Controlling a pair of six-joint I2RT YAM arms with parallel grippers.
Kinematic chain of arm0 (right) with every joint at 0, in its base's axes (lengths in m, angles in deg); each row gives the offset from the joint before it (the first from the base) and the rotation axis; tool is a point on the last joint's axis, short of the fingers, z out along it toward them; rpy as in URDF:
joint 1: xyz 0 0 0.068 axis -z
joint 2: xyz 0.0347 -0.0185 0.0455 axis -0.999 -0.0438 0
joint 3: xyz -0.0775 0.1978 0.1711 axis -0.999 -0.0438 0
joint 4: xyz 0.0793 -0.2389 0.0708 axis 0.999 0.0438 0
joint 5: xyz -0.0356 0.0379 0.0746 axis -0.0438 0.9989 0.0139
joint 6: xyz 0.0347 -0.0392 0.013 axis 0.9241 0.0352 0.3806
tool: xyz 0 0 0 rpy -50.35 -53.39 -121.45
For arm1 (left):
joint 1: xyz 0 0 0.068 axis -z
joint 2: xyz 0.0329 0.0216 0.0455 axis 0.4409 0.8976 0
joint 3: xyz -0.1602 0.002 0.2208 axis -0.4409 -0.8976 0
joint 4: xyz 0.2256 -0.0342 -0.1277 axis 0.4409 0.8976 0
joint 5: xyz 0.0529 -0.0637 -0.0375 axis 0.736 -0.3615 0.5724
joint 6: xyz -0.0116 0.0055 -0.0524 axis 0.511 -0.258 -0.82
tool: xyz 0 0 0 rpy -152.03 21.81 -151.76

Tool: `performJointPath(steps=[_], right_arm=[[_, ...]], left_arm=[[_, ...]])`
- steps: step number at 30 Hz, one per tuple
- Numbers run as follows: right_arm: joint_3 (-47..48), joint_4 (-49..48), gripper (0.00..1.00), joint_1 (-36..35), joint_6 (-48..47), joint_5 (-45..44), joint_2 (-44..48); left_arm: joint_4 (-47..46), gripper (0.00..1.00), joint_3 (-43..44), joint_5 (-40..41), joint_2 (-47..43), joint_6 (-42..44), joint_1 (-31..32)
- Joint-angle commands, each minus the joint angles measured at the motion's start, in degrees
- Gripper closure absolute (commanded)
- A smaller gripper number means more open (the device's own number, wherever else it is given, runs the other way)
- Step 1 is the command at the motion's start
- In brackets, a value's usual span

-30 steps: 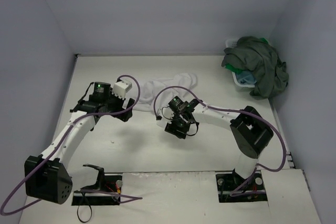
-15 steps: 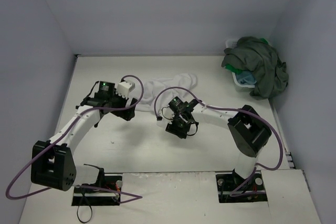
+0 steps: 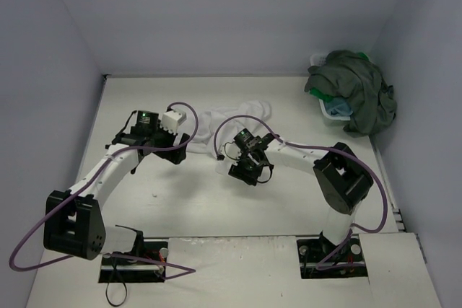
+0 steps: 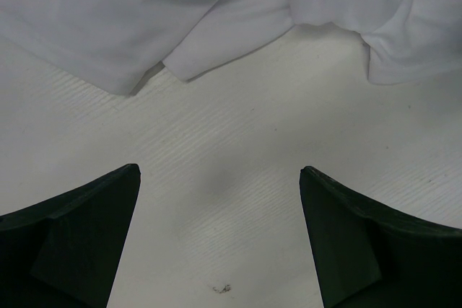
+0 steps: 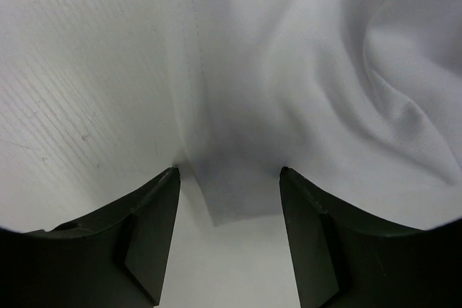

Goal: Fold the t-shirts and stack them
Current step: Flatten out the tshirt

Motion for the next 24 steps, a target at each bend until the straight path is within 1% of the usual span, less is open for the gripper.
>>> performJointPath(steps=[1,5,8,11,14,15,17,18,19,21,24], right_arm=[[1.18,0.5,0.46,0.75,-1.17,-1.87,2.24],[0.38,-0.54,0.45,1.63,-2.31,-1.16,-0.04],[0.29,-1.95,0.45,2.68,-3.19,-0.9,-3.55],[1.17,-2.48,0.47,3.82,-3.72,0.5,-6.01],[1.61,-2.83,0.6,4.18,-3.98,1.12,-7.6],[1.7,-2.83,0.7,4.18,-3.9,1.21,-8.04],[1.7,-2.83,0.78,4.27,-3.98,1.38,-8.31],[1.44,-2.83,0.86,4.27,-3.98,1.39,-8.22],[1.44,-2.92,0.91,4.44,-3.98,1.3,-8.13],[1.52,-3.01,0.99,5.05,-3.72,0.95,-6.82],[3.1,-2.75,1.0,6.81,-3.55,1.03,-3.13]], left_arm=[[-3.25,0.14,1.48,-1.18,0.12,0.12,-0.21],[-3.6,0.14,0.95,-1.44,0.04,-0.05,-0.21],[-3.78,0.14,0.51,-1.44,0.21,0.03,-0.21],[-3.87,0.14,0.07,-1.53,0.39,0.39,-0.21],[-3.95,0.14,-0.28,-1.62,0.83,0.56,-0.21],[-3.96,0.14,-0.28,-1.53,1.09,0.82,-0.21],[-4.13,0.14,-0.28,-1.7,1.35,0.83,-0.21],[-4.48,0.14,-0.28,-1.79,1.79,0.91,-0.21],[-4.66,0.14,-0.28,-1.97,1.97,0.91,-0.21],[-5.27,0.14,-0.11,-2.23,2.93,0.91,-0.21],[-6.24,0.14,-0.11,-2.49,3.99,0.65,-0.12]])
